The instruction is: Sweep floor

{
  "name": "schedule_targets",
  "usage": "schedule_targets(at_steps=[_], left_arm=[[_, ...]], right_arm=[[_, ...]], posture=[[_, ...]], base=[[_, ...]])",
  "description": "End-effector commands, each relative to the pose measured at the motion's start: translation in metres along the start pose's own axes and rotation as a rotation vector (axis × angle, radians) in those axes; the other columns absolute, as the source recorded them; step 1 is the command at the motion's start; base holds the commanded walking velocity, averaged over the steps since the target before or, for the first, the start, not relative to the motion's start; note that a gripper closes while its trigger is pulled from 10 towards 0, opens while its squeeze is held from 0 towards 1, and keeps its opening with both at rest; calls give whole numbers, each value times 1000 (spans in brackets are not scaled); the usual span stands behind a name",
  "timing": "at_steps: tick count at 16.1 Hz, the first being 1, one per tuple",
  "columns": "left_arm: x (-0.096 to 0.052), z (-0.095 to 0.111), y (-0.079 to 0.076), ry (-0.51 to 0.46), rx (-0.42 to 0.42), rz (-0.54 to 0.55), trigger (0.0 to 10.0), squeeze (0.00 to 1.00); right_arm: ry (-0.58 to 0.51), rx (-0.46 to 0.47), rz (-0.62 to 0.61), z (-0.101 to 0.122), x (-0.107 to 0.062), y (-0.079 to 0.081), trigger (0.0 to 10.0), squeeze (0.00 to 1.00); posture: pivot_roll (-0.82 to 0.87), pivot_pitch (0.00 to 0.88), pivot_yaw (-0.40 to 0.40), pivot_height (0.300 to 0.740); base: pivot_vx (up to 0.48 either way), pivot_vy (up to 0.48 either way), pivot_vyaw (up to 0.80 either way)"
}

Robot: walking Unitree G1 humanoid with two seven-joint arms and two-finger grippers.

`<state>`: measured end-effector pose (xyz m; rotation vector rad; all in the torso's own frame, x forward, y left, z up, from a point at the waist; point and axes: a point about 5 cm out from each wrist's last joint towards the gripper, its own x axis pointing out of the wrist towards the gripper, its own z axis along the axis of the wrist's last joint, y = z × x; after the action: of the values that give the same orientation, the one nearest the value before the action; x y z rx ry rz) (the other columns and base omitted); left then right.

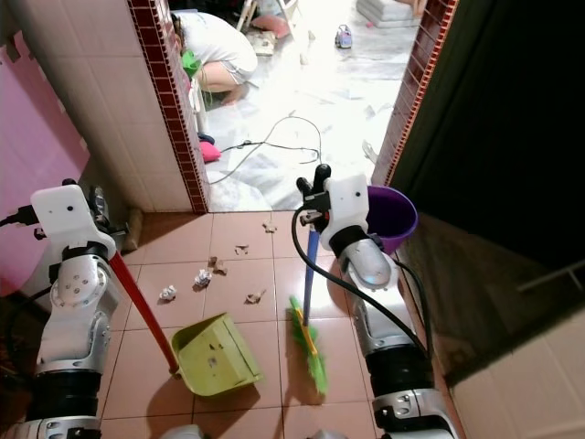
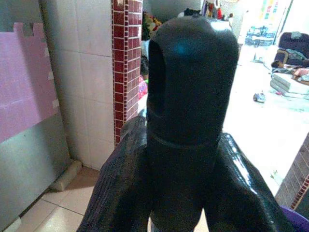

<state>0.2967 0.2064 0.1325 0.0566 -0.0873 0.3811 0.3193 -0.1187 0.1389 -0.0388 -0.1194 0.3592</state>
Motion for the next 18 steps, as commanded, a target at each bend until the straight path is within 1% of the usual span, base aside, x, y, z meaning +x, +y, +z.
schedule_targets(at_steps=[1,18], left_arm=[[5,14,0,-76,0,1,10000,0],[4,14,2,-75,2,8,10000,0]], right_arm=[[-63,-13,4,13,4,-2,10000,0],[-65,-14,16,12,3,0,10000,0]], posture=[[-32,22,2,740],[-29,22,2,740]], base=[[458,0,0],[447,0,0]])
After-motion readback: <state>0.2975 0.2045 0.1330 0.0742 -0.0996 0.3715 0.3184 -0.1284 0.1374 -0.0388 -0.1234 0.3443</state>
